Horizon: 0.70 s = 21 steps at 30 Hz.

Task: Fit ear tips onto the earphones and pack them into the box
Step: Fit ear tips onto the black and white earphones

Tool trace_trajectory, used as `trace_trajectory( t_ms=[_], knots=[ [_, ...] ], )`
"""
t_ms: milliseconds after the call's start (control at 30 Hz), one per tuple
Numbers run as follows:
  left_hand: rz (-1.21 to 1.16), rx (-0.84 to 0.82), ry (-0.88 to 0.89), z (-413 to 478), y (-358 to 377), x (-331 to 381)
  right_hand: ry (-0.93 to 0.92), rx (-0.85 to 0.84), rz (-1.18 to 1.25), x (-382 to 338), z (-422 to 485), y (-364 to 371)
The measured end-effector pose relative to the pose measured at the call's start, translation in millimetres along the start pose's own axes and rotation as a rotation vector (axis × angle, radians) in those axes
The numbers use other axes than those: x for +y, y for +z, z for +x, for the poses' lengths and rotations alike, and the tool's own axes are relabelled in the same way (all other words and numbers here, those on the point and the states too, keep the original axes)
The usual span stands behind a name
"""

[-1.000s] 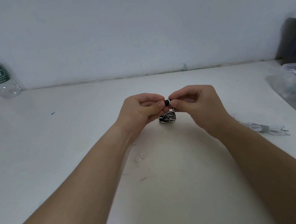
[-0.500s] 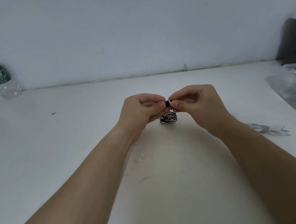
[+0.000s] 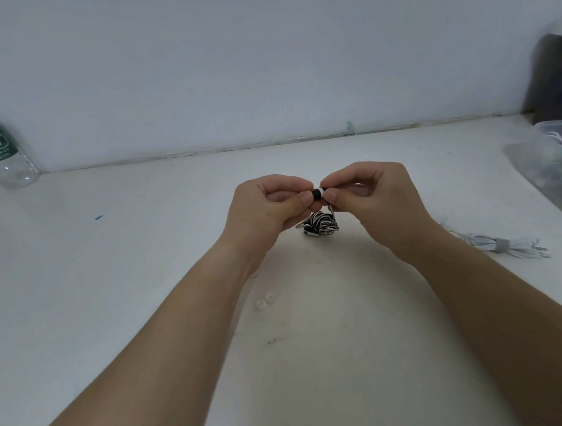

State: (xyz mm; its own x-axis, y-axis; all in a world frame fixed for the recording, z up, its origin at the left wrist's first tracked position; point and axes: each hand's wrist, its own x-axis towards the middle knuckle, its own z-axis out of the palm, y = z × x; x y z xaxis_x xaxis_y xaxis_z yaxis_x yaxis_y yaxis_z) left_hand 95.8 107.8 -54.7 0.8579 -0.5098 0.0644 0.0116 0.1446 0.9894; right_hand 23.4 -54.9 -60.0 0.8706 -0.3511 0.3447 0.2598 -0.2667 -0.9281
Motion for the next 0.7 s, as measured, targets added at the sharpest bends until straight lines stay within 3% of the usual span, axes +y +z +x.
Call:
trace_trajectory(
  t_ms=[400,567,700],
  knots=[
    [0.249,-0.001,0.091,2.9,-4.1,0.4,0.025,-0.027,-0.062,0.2,1.0,-4.6],
    [0.722,0.066,0.21,11.8,-18.5,-0.7,0.084,-0.065,-0.185,4.8,3.1,-6.8],
    [0.987,-0.083,0.103,13.1,-22.0,-6.8,0.157,-0.127,-0.292,9.4,2.8,-5.7]
  ],
)
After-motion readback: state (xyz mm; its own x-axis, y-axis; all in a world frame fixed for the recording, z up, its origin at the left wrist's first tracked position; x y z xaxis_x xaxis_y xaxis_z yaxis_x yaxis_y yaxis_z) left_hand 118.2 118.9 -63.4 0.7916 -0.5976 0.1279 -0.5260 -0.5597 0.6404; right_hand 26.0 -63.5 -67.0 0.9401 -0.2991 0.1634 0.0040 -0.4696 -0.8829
